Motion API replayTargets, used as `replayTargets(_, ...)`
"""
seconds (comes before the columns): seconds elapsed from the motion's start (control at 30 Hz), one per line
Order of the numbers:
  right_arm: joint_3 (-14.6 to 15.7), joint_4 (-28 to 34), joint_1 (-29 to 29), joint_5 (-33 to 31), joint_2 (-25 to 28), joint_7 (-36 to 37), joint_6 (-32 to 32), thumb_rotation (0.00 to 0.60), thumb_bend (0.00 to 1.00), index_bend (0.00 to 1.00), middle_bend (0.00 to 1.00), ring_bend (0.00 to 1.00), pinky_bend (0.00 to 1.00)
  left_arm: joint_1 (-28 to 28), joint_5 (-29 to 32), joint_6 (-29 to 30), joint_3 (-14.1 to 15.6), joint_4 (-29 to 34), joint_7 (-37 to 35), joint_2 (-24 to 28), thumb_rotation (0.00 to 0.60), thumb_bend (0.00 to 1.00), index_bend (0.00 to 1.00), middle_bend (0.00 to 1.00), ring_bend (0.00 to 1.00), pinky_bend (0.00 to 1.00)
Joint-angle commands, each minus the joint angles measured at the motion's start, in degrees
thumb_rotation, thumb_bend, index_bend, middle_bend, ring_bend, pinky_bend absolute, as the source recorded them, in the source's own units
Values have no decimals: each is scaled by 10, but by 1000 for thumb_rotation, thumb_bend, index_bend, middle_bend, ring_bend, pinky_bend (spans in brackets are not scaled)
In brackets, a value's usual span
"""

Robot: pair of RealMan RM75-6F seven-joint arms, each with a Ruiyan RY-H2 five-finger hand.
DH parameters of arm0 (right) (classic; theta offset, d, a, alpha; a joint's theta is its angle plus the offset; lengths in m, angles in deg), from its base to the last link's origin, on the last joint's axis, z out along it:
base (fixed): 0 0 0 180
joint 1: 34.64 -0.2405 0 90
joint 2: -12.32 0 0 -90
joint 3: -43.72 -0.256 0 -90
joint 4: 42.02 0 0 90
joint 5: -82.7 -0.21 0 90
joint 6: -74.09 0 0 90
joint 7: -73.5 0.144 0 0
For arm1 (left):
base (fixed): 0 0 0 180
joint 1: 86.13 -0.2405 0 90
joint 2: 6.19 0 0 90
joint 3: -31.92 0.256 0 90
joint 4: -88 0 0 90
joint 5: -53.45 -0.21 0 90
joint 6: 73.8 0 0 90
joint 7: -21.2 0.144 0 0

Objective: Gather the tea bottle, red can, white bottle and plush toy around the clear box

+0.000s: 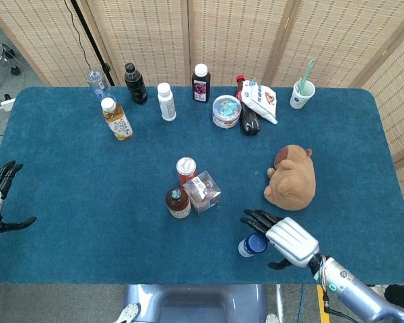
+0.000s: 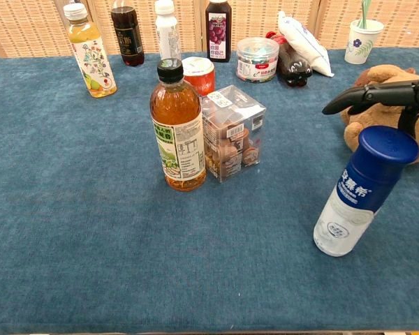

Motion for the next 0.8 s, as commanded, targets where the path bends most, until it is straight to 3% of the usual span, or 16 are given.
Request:
replayTargets(0.03, 4, -3, -3, 2, -13, 9, 4, 600, 146, 139, 138, 176, 454, -2, -3, -1, -2, -1, -1, 0, 600, 113, 0, 0, 0, 0)
replayTargets(0.13, 5, -7, -5, 2, -24, 16, 11, 600, 324, 225, 196, 225, 489, -5, -7, -1, -4, -2, -2, 0, 600, 113, 0, 0, 0, 0)
replayTargets(0.23, 3, -11, -6, -7, -38, 18, 15, 600, 435, 294, 249, 268, 509, -7, -8, -3, -8, -3, -4, -1, 600, 113, 0, 0, 0, 0)
replayTargets(0.53, -3, -24, -14, -35, -74, 8, 19, 600, 570, 465, 402, 415, 613, -12, -15, -7, -14, -6, -10, -1, 600, 114, 0, 0, 0, 0)
replayTargets(0.8, -1, -14, -18, -38, -75, -1, 25, 600, 747, 514, 466, 478, 650, -15, -17, -13, -20, -8, -15, 0, 600, 114, 0, 0, 0, 0)
